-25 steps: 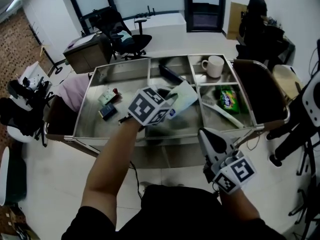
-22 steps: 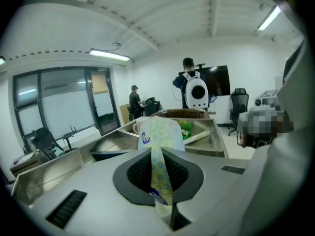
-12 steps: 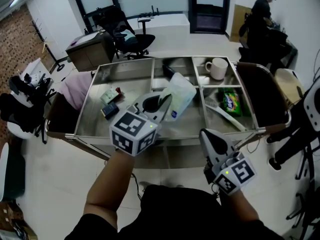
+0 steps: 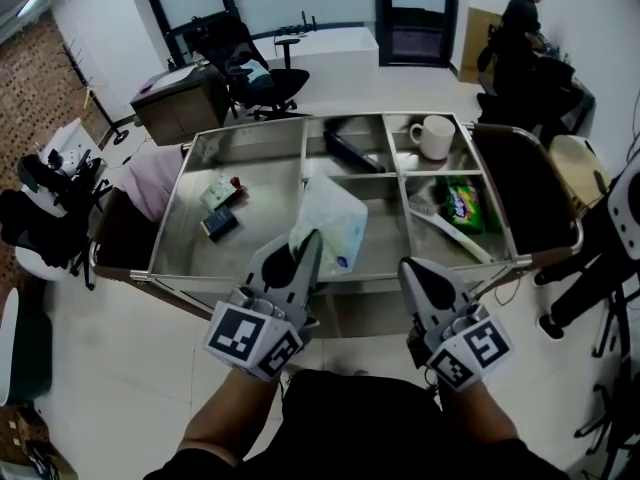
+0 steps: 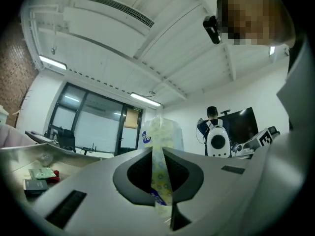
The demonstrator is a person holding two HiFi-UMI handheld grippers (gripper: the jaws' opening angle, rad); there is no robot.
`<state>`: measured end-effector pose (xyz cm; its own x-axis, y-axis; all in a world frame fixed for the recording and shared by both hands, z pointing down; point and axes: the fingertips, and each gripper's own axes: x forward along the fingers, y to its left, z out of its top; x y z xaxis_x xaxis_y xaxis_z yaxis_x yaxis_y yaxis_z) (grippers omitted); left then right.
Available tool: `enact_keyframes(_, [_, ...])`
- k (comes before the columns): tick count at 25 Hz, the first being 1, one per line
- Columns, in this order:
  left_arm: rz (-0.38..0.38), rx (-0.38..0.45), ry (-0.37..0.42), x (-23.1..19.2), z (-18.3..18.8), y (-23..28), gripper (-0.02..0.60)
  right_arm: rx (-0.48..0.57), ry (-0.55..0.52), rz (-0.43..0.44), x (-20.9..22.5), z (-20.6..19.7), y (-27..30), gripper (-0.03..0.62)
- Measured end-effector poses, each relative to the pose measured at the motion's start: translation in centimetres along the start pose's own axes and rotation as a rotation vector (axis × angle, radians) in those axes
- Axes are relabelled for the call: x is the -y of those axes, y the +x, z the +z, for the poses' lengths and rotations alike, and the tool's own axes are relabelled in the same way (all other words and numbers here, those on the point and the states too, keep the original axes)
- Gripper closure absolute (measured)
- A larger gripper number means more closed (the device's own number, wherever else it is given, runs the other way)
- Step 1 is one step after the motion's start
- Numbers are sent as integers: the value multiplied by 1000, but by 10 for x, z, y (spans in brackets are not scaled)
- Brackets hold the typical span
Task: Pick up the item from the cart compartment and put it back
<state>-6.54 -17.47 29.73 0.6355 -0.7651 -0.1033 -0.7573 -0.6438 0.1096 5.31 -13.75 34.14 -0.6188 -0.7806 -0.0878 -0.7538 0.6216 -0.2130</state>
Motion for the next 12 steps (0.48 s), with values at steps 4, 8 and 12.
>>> enact_keyframes(4, [20, 44, 6, 1, 5, -13, 580, 6, 1, 3, -1, 1, 1, 577])
enact_keyframes(8, [28, 56, -12, 2, 3, -31, 580, 9, 1, 2, -1, 0, 1, 577])
enact_keyframes(12, [49, 91, -2, 5, -1, -45, 580, 5, -1, 1, -2, -1, 0, 577])
